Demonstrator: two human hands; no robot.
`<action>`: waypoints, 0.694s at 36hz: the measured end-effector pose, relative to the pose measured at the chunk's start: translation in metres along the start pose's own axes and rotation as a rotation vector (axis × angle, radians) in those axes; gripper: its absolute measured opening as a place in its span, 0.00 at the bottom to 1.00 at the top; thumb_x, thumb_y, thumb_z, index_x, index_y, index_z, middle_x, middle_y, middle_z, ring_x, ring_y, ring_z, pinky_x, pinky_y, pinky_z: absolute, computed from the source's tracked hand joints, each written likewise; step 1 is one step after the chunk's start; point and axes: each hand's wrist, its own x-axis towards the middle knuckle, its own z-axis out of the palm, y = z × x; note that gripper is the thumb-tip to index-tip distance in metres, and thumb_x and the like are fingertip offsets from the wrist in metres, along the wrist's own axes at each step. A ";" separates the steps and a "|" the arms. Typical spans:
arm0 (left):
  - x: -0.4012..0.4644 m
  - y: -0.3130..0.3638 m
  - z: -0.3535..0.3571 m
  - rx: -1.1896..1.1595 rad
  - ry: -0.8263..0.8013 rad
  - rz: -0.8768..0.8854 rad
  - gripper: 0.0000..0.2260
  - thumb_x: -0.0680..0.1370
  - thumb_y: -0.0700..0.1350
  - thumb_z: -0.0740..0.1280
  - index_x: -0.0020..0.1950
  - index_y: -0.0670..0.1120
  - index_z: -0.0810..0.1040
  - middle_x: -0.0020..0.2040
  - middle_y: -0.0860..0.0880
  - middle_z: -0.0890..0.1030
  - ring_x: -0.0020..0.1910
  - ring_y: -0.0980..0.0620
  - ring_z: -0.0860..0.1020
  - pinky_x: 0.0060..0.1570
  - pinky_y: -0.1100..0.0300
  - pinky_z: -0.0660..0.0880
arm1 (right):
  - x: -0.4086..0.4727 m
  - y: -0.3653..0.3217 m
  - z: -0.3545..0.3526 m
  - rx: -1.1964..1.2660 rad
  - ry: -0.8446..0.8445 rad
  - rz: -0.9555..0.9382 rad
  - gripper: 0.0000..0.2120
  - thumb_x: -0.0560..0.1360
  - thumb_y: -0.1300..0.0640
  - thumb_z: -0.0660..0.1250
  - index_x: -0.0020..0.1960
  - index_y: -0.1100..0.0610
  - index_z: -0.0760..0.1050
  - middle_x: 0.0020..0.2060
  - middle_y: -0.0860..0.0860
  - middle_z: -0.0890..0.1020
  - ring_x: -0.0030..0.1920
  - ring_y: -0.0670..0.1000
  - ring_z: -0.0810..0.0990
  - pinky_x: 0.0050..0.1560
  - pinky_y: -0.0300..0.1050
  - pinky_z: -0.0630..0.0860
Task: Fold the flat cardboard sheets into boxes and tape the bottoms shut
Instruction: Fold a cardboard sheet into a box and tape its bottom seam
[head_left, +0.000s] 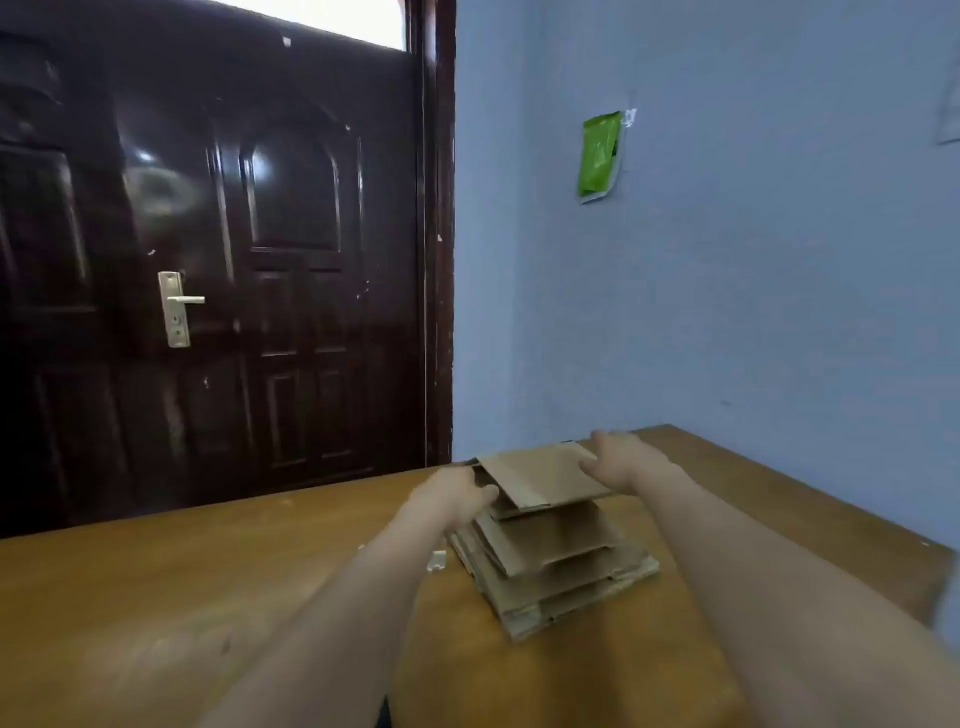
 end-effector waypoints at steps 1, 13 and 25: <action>0.000 0.002 0.003 -0.041 -0.027 -0.010 0.24 0.80 0.57 0.56 0.71 0.44 0.67 0.66 0.44 0.73 0.59 0.46 0.74 0.57 0.54 0.71 | 0.000 0.003 0.003 0.026 -0.007 0.030 0.26 0.80 0.48 0.55 0.74 0.59 0.59 0.70 0.58 0.67 0.69 0.59 0.66 0.66 0.53 0.68; 0.004 0.022 0.036 -0.523 -0.088 -0.115 0.20 0.78 0.56 0.62 0.66 0.46 0.74 0.67 0.46 0.74 0.66 0.46 0.70 0.64 0.54 0.68 | 0.002 0.001 0.030 0.388 -0.117 0.144 0.30 0.80 0.45 0.57 0.74 0.63 0.56 0.69 0.59 0.68 0.68 0.59 0.69 0.63 0.49 0.67; -0.001 0.032 0.048 -1.035 -0.164 -0.257 0.29 0.77 0.53 0.67 0.72 0.40 0.65 0.67 0.44 0.74 0.67 0.47 0.70 0.65 0.51 0.64 | -0.007 -0.021 0.033 0.453 -0.179 0.088 0.27 0.81 0.45 0.55 0.75 0.59 0.60 0.74 0.56 0.64 0.73 0.56 0.63 0.69 0.47 0.60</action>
